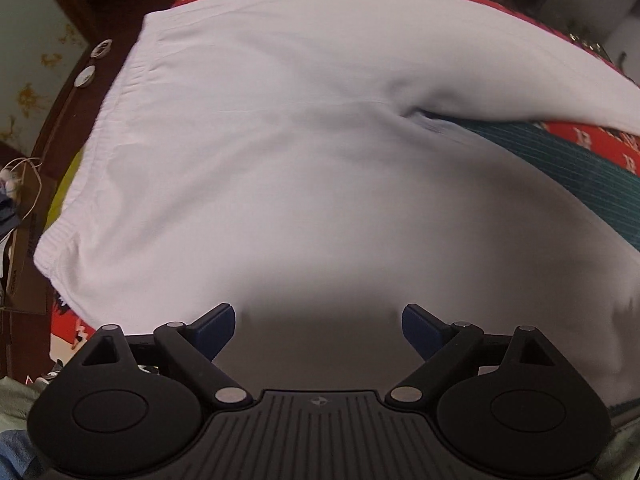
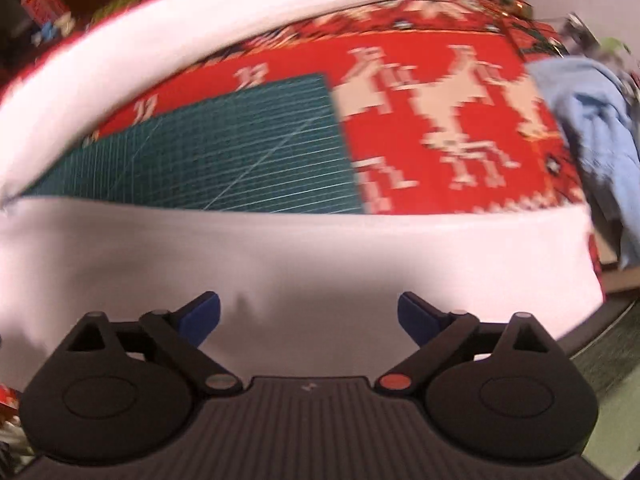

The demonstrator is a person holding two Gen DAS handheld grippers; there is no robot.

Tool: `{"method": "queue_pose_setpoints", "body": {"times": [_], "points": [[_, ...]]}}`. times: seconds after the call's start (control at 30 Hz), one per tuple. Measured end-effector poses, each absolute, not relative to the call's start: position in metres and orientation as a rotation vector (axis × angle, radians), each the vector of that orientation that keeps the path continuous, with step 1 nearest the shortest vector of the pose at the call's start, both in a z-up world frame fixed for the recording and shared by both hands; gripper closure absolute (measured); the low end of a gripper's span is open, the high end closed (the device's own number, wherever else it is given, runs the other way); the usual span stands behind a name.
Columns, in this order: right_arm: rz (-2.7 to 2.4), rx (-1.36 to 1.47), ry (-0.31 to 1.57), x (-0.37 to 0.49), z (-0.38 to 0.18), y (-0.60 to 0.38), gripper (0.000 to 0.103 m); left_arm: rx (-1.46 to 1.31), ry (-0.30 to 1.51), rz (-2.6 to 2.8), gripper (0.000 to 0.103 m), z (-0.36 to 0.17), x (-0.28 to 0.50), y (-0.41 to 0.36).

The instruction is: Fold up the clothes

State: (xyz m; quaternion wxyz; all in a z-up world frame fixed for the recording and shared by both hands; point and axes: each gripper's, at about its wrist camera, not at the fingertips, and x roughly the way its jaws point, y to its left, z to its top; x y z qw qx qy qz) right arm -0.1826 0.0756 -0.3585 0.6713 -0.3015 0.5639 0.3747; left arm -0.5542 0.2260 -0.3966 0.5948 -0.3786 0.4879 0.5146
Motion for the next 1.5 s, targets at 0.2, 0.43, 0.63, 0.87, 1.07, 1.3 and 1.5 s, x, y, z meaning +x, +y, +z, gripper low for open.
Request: {"method": "queue_pose_setpoints", "body": {"times": [0.2, 0.43, 0.63, 0.87, 1.07, 1.3, 1.5], "points": [[0.808, -0.736, 1.283, -0.211, -0.384, 0.102, 0.001, -0.937, 1.158, 1.203, 0.012, -0.421, -0.579, 0.233], [0.774, -0.709, 1.341, -0.215, -0.405, 0.091, 0.000, -1.001, 1.132, 1.185, 0.000, -0.432, -0.595, 0.236], [0.780, -0.679, 1.302, -0.220, -0.400, 0.083, 0.000, -0.990, 1.119, 1.195, 0.000, -0.431, -0.595, 0.232], [0.765, -0.664, 1.300, -0.223, -0.396, 0.082, 0.000, -0.961, 1.096, 1.208, 0.000, -0.429, -0.596, 0.226], [0.763, -0.672, 1.308, -0.221, -0.395, 0.079, 0.000, -0.974, 1.093, 1.189, 0.001, -0.429, -0.605, 0.229], [0.776, -0.668, 1.330, -0.216, -0.384, 0.080, 0.012, -1.124, 0.959, 1.285, 0.045, -0.399, -0.650, 0.236], [0.744, -0.524, 1.357, -0.193, -0.353, 0.060, 0.025, -1.164, 0.903, 1.474, 0.053, -0.373, -0.699, 0.231]]}}
